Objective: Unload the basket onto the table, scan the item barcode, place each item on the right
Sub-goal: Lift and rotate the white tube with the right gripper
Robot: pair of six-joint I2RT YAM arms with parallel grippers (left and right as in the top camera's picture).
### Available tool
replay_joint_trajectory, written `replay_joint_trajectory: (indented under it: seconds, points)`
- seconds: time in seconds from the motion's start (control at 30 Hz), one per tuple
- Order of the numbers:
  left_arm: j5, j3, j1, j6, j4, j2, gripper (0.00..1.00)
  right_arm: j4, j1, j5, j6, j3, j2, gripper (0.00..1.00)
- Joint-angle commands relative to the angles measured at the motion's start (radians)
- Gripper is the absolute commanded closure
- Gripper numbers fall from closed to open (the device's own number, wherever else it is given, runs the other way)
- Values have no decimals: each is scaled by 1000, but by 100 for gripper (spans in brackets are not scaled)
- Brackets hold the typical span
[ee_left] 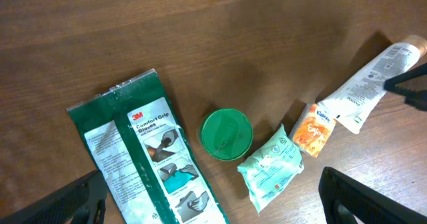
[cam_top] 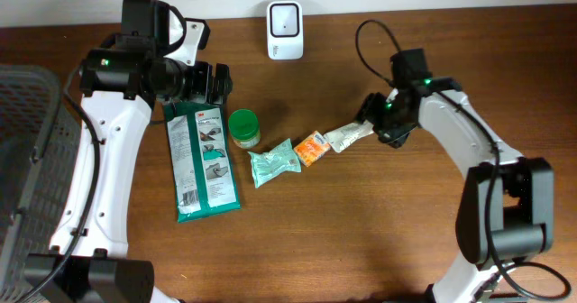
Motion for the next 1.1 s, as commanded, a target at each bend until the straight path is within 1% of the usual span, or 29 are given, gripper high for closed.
replay_joint_trajectory:
  seconds: [0.0, 0.03, 0.07, 0.1, 0.13, 0.23, 0.33, 0.4, 0.43, 0.47, 0.5, 0.53, 0.57, 0.6, 0.63, 0.67, 0.7, 0.73, 0.77, 0.8, 0.83, 0.87, 0.9, 0.93, 1.0, 1.07]
  points:
    - [0, 5, -2, 20, 2, -2, 1, 22, 25, 144, 99, -21, 46, 36]
    - [0, 5, -2, 20, 2, -2, 1, 24, 25, 181, 95, -21, 51, 41]
    - [0, 5, -2, 20, 2, -2, 1, 25, 25, 214, 82, -22, 51, 55]
    - [0, 5, -2, 20, 2, -2, 1, 32, 25, 214, 32, -21, 51, 59]
    - [0, 5, -2, 20, 2, -2, 1, 36, 25, 214, 4, -22, 53, 59]
    - [0, 5, -2, 20, 2, -2, 1, 72, 37, 205, 5, -23, 71, 57]
    - [0, 5, -2, 20, 2, -2, 1, 123, 37, 117, 5, -23, 133, 56]
    - [0, 5, -2, 20, 2, -2, 1, 121, 37, 114, 3, -23, 135, 57]
    - [0, 5, -2, 19, 2, -2, 1, 119, 35, 104, -23, -23, 131, 61]
    - [0, 5, -2, 20, 2, -2, 1, 118, 36, 78, -62, -20, 129, 70]
    - [0, 5, -2, 20, 2, -2, 1, 113, 36, 10, -159, -6, 126, 82]
    - [0, 5, -2, 19, 2, -2, 1, 90, 36, -68, -287, 20, 123, 85]
    - [0, 5, -2, 20, 2, -2, 1, 32, 36, -146, -452, 66, 122, 89]
    - [0, 5, -2, 20, 2, -2, 1, -12, 36, -183, -558, 92, 122, 92]
    - [0, 5, -2, 20, 2, -2, 1, -92, 36, -239, -757, 122, 122, 96]
    - [0, 5, -2, 20, 2, -2, 1, -135, 36, -248, -880, 127, 122, 96]
    - [0, 5, -2, 20, 2, -2, 1, -156, 36, -248, -938, 127, 122, 96]
    - [0, 5, -2, 20, 2, -2, 1, -176, 36, -239, -996, 127, 123, 96]
    - [0, 5, -2, 20, 2, -2, 1, -175, 36, -188, -998, 127, 123, 95]
    - [0, 5, -2, 20, 2, -2, 1, -171, 36, -157, -998, 127, 124, 91]
    - [0, 5, -2, 20, 2, -2, 1, -166, 36, -132, -991, 127, 124, 78]
    - [0, 5, -2, 20, 2, -2, 1, -158, 36, -72, -974, 127, 124, 63]
    - [0, 5, -2, 20, 2, -2, 1, -164, 36, -26, -917, 126, 124, 52]
    - [0, 5, -2, 20, 2, -2, 1, -178, 35, -23, -886, 126, 124, 44]
    - [0, 5, -2, 20, 2, -2, 1, -206, 22, -87, -890, 122, 124, 41]
    - [0, 5, -2, 20, 2, -2, 1, -220, -26, -250, -985, 103, 124, 39]
